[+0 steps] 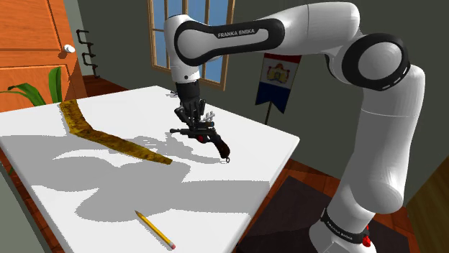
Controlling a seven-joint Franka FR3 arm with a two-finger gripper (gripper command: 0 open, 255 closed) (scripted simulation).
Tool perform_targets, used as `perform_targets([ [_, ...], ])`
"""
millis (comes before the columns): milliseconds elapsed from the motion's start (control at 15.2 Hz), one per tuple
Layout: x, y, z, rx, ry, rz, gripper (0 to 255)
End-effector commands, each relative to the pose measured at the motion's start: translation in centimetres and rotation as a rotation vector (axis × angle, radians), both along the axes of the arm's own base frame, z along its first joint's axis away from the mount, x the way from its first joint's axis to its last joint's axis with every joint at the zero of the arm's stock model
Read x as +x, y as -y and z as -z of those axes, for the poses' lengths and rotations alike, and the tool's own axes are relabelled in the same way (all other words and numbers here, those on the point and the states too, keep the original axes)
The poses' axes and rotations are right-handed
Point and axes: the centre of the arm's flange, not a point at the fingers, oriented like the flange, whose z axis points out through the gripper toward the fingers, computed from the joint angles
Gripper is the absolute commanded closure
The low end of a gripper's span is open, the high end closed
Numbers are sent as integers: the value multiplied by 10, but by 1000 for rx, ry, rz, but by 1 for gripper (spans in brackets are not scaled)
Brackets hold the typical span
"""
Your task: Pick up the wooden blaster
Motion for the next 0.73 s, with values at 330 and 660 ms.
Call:
perform_targets([
  [330, 0, 1, -20, -1, -1, 1, 255],
  [660, 0, 1, -47, -1, -1, 1, 255],
])
